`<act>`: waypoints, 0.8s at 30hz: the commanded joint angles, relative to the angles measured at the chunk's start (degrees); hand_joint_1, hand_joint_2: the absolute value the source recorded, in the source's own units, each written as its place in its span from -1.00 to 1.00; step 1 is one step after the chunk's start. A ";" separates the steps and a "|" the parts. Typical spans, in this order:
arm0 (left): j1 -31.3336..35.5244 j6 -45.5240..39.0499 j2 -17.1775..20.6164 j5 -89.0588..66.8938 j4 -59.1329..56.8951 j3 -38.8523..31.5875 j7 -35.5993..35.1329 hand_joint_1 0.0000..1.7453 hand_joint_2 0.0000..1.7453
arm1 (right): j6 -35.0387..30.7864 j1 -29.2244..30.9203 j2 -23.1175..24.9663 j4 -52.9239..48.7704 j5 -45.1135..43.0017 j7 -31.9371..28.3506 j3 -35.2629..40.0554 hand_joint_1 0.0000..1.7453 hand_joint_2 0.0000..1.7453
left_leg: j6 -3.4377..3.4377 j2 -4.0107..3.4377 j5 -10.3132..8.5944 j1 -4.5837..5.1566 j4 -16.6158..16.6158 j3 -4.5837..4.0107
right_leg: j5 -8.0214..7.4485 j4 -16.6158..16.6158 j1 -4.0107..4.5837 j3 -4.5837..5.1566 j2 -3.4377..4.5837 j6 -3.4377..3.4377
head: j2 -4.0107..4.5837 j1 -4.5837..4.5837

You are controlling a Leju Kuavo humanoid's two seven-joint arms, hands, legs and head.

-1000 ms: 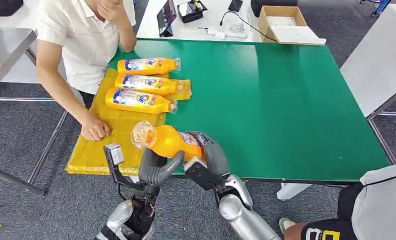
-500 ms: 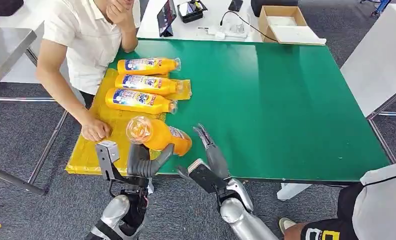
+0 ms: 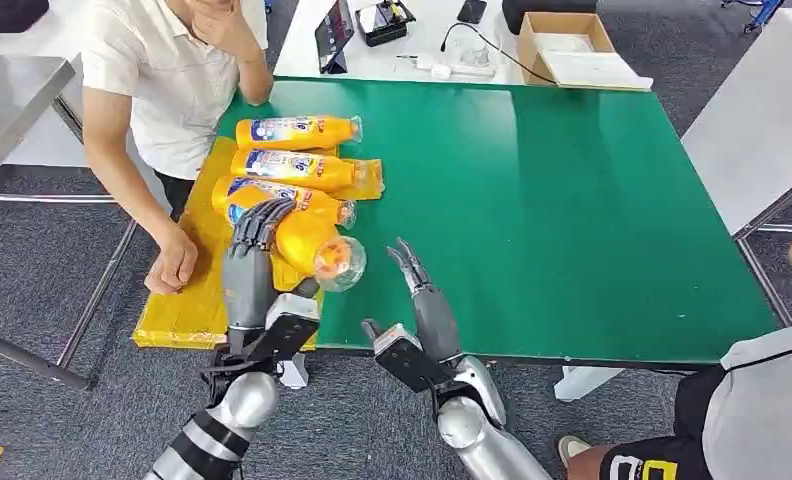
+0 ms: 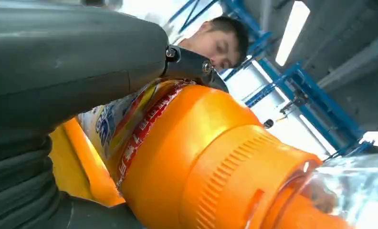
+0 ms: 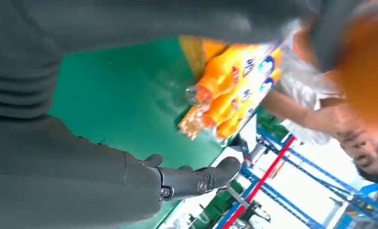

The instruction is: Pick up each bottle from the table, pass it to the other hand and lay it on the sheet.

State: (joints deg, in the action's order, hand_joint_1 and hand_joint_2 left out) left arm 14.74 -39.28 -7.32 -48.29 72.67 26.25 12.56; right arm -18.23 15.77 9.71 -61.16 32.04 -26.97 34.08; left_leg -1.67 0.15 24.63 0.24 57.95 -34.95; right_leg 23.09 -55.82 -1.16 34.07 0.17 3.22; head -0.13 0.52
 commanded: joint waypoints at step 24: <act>26.44 14.09 3.07 -18.33 -48.13 -14.32 -19.90 1.00 1.00 | 3.58 -3.70 -0.50 -5.26 2.91 -0.50 3.87 -1.00 -1.00 | 0.13 -0.01 0.13 -0.13 0.08 0.20 | 0.12 -0.08 0.12 -0.26 -0.05 -0.18 | 0.00 -0.07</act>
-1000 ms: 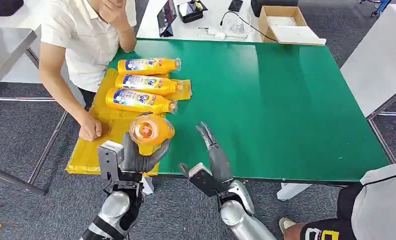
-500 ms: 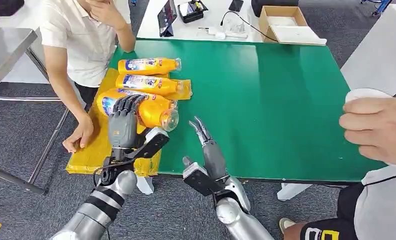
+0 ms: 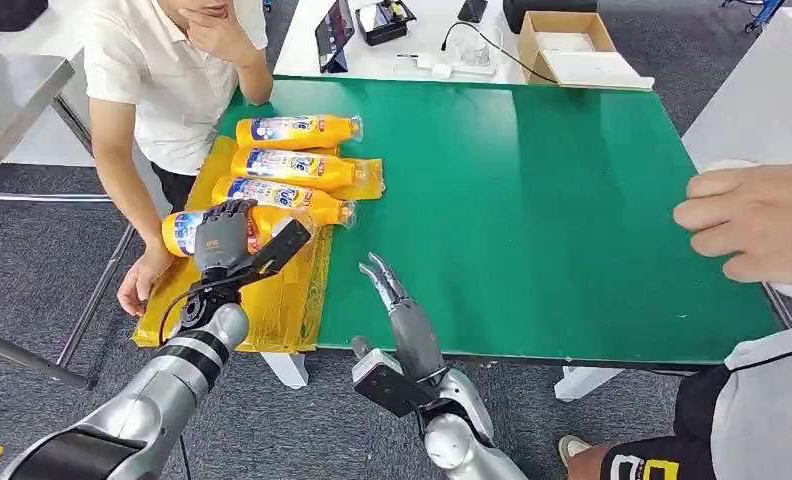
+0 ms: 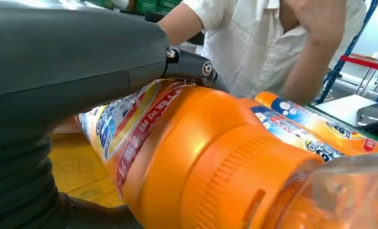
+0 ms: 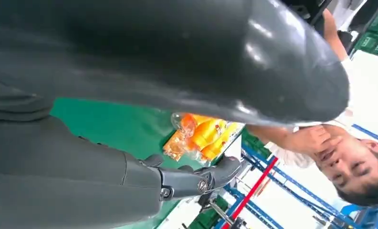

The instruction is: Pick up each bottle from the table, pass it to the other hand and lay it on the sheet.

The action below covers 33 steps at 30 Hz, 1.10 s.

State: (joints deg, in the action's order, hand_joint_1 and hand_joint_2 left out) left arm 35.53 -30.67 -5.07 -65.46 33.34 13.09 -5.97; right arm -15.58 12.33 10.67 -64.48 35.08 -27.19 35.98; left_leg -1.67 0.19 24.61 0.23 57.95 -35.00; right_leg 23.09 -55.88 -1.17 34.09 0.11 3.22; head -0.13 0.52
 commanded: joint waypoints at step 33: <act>3.13 30.91 -3.55 19.47 -5.08 7.88 14.58 -1.00 1.00 | 0.26 -1.02 -1.21 1.27 -4.04 -3.21 1.52 -1.00 -1.00 | 0.07 -0.03 0.07 -0.05 -0.03 0.23 | 0.05 0.03 0.06 -0.22 -0.03 -0.12 | 0.00 0.00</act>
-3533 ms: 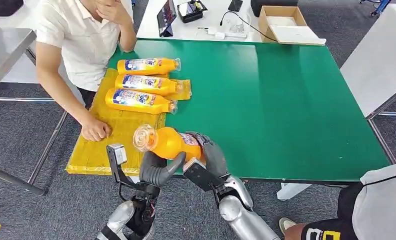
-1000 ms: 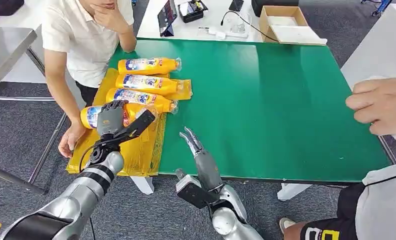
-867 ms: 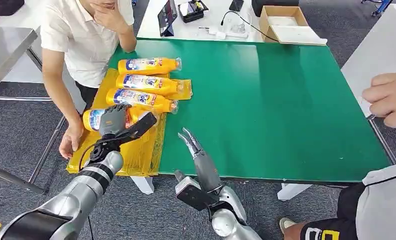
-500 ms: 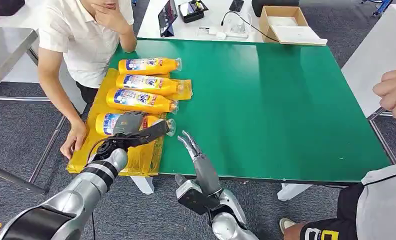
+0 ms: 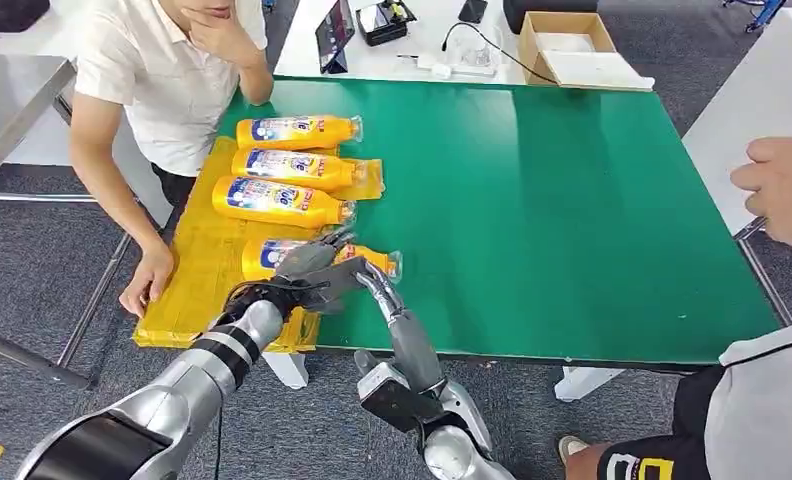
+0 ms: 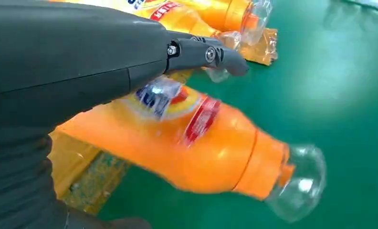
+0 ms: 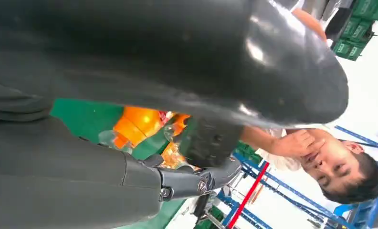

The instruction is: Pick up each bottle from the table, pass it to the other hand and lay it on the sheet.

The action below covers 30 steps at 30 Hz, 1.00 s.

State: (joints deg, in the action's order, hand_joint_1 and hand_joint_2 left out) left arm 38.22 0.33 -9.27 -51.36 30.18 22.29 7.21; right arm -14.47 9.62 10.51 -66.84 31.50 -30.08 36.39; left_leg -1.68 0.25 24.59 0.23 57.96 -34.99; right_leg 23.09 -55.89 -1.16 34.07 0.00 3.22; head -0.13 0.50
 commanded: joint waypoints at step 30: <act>-39.48 -3.96 3.98 60.28 57.45 -2.99 12.11 -1.00 1.00 | 5.62 -13.31 -0.99 -11.25 -28.56 -9.54 -8.64 -1.00 -1.00 | 0.08 -0.20 0.19 -0.06 -0.08 0.18 | 0.10 0.17 0.06 -0.14 0.15 -0.15 | 0.00 -0.02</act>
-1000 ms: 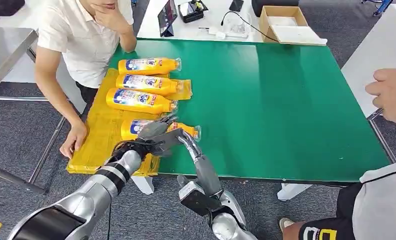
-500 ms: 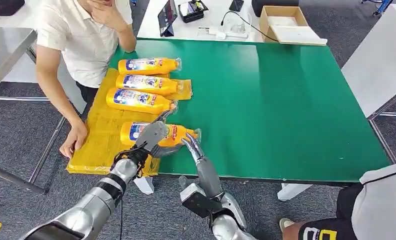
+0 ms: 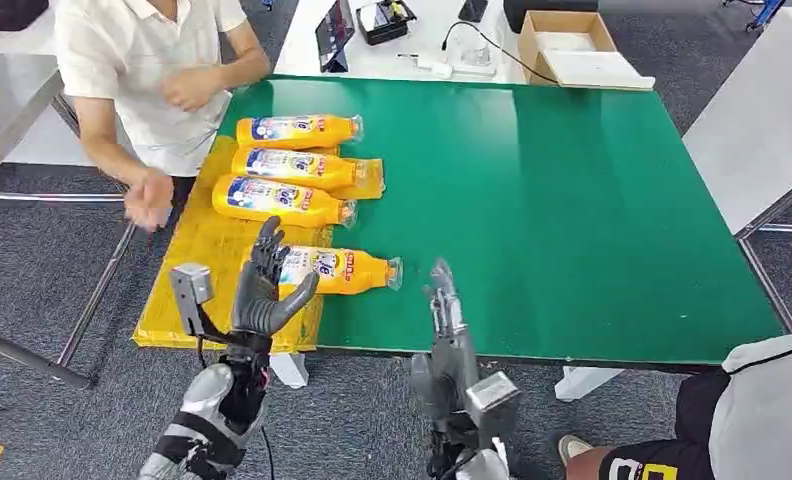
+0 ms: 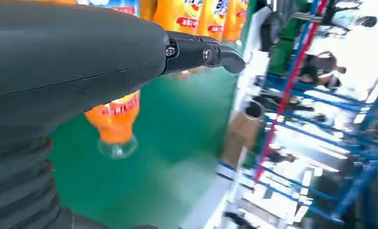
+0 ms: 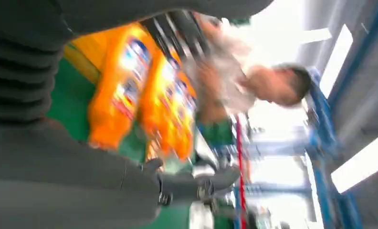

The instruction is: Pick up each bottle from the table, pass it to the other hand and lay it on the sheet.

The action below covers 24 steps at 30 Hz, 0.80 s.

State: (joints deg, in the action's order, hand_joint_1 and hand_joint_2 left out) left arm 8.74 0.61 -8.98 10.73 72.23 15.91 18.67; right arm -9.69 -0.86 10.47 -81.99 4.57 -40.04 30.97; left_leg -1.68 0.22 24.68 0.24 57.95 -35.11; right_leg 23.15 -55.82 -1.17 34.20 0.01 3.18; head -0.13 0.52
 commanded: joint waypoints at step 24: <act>-19.82 -7.43 1.69 -4.60 20.39 3.90 5.91 -1.00 1.00 | -16.51 -10.60 -1.41 -5.83 1.43 9.29 -5.82 -1.00 -1.00 | 0.11 0.03 0.07 -0.04 -0.04 0.19 | 0.08 0.06 0.05 -0.14 -0.04 -0.11 | 0.00 -0.02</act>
State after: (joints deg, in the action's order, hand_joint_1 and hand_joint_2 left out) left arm -11.44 -6.78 -7.32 6.10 93.61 19.47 24.74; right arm -25.40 -11.41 9.94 -86.45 6.08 -30.05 26.71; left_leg -1.63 0.22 24.70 0.24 57.93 -35.04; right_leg 23.18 -55.79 -1.17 34.19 0.00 3.17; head -0.13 0.50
